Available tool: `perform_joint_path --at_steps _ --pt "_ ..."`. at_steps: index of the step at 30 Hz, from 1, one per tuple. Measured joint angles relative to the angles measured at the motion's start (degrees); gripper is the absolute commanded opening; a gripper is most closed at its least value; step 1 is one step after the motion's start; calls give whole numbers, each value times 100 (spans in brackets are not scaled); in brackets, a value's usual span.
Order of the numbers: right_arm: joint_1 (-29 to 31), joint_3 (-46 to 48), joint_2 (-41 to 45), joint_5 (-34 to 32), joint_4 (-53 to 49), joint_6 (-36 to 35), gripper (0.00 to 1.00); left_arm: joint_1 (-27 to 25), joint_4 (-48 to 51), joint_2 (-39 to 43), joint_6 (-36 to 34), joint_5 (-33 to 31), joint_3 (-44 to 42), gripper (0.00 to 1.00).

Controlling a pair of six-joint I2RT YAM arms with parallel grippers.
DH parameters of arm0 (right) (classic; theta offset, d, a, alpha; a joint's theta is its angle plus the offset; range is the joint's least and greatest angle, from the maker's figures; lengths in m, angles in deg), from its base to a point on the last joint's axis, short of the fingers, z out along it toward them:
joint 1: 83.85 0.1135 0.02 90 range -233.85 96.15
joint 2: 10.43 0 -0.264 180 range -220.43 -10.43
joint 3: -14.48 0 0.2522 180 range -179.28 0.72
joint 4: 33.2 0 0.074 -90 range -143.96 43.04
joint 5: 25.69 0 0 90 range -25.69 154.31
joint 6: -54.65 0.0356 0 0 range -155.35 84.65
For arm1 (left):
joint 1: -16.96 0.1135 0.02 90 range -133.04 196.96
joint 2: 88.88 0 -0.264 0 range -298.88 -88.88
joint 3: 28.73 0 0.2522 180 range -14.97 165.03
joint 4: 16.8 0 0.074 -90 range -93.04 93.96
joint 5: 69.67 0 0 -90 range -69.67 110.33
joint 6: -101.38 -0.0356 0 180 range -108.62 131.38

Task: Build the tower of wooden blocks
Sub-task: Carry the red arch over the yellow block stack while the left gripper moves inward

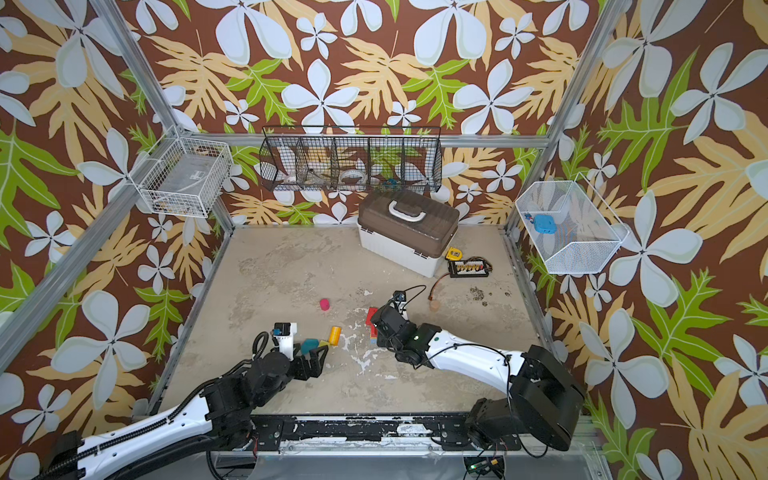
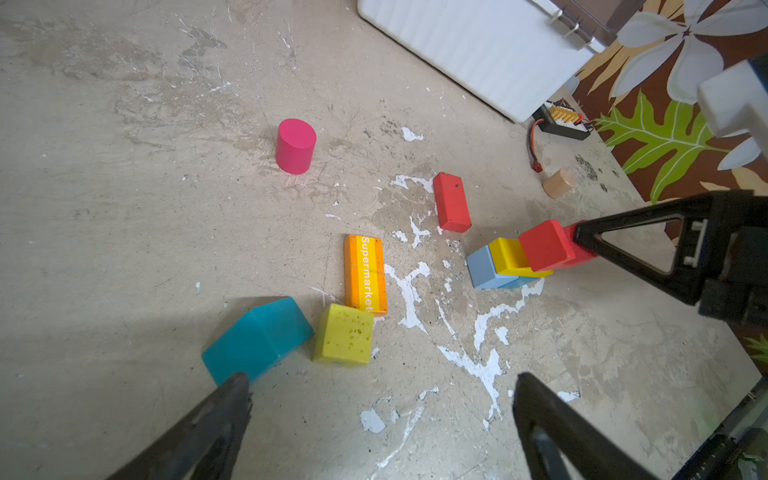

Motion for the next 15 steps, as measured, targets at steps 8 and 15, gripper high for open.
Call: perform_joint_path --at_steps 8,15 --pt "0 -15 -15 -131 -114 431 0 0 -2 17 2 0 -9 100" --pt "0 -234 -238 -140 -271 664 0 0 -2 7 4 0 -9 100"
